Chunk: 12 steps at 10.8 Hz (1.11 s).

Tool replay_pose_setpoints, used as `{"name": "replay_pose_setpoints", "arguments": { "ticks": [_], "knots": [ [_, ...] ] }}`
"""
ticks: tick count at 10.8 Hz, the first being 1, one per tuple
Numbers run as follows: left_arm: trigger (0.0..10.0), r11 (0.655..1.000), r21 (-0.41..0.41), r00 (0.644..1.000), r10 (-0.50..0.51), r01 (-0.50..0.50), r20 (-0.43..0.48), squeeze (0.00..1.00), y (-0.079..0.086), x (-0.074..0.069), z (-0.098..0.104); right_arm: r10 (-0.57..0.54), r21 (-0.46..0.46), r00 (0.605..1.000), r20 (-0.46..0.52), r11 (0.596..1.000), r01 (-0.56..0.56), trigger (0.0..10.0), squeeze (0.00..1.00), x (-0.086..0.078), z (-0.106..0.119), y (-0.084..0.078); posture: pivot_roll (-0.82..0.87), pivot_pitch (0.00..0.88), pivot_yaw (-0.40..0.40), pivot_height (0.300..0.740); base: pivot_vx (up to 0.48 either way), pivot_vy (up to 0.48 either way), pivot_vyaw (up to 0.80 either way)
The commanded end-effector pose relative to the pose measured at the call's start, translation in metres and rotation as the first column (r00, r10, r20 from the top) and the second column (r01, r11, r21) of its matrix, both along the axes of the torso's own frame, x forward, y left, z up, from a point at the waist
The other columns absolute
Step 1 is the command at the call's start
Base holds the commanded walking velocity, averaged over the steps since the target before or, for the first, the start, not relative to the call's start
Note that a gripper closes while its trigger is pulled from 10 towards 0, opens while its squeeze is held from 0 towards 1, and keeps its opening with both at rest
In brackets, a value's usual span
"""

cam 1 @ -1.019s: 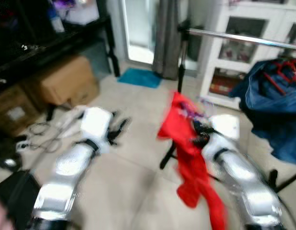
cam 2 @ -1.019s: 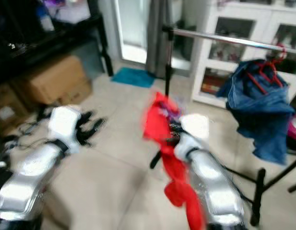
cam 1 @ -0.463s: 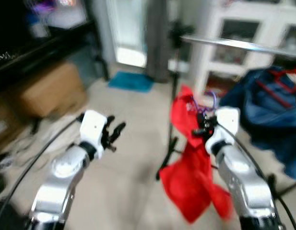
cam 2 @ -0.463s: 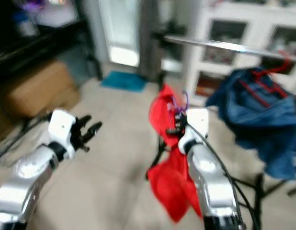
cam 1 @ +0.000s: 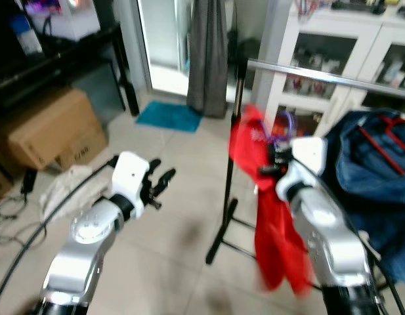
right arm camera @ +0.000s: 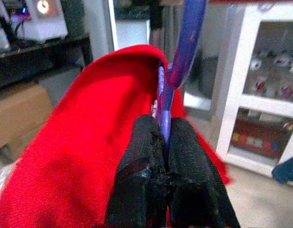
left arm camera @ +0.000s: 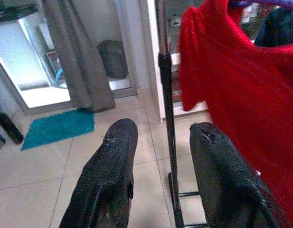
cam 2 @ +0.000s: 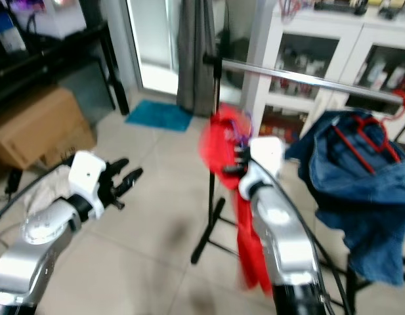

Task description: Hang hanger

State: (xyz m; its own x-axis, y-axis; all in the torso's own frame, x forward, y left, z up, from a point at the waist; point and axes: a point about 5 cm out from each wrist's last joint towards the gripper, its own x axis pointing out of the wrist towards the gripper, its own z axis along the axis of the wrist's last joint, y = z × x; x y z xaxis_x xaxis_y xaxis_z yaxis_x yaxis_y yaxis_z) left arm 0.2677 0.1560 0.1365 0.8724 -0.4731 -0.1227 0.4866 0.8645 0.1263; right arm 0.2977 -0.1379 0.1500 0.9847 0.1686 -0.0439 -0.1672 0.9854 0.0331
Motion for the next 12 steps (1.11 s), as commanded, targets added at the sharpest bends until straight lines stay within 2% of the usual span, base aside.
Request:
{"name": "replay_pose_setpoints", "arguments": {
  "ticks": [1,4,7,10,11,12],
  "knots": [
    [10.0,0.999,-0.010,0.999,-0.032,0.032,0.025,0.00,-0.009,0.001,0.006,-0.034,-0.022,0.998,0.057,0.999,0.035,10.0,0.00,0.003,0.013,-0.008,0.11,0.000,0.061,0.740,0.386,0.000,0.00],
    [10.0,0.999,-0.013,0.998,-0.049,0.049,0.027,0.00,-0.011,0.002,0.006,-0.079,-0.004,0.992,0.096,0.997,0.080,10.0,0.00,0.012,0.029,-0.010,0.10,0.000,0.070,0.740,0.381,0.000,0.00],
    [10.0,0.996,-0.015,0.996,-0.084,0.084,0.032,0.00,-0.019,0.006,0.009,-0.124,-0.037,0.986,0.114,0.991,0.128,10.0,0.00,0.030,0.042,-0.020,0.10,0.000,0.071,0.740,0.345,0.000,0.00],
    [10.0,0.979,-0.048,0.980,-0.197,0.198,0.034,0.00,-0.029,-0.004,0.013,-0.141,-0.063,0.987,0.079,0.987,0.146,10.0,0.00,0.043,0.045,-0.023,0.10,0.000,0.062,0.740,0.000,0.000,0.00],
    [10.0,0.952,-0.099,0.956,-0.292,0.288,-0.025,0.00,-0.036,-0.013,0.010,-0.148,-0.103,0.989,0.030,0.983,0.150,10.0,0.00,0.054,0.040,-0.025,0.10,0.000,0.058,0.740,0.000,0.000,0.00],
    [10.0,0.944,-0.097,0.946,-0.321,0.316,-0.035,0.00,-0.038,-0.016,0.009,-0.154,-0.109,0.988,-0.006,0.982,0.152,10.0,0.00,0.061,0.038,-0.026,0.10,0.000,0.055,0.740,0.000,0.000,0.00]
  ]
}}
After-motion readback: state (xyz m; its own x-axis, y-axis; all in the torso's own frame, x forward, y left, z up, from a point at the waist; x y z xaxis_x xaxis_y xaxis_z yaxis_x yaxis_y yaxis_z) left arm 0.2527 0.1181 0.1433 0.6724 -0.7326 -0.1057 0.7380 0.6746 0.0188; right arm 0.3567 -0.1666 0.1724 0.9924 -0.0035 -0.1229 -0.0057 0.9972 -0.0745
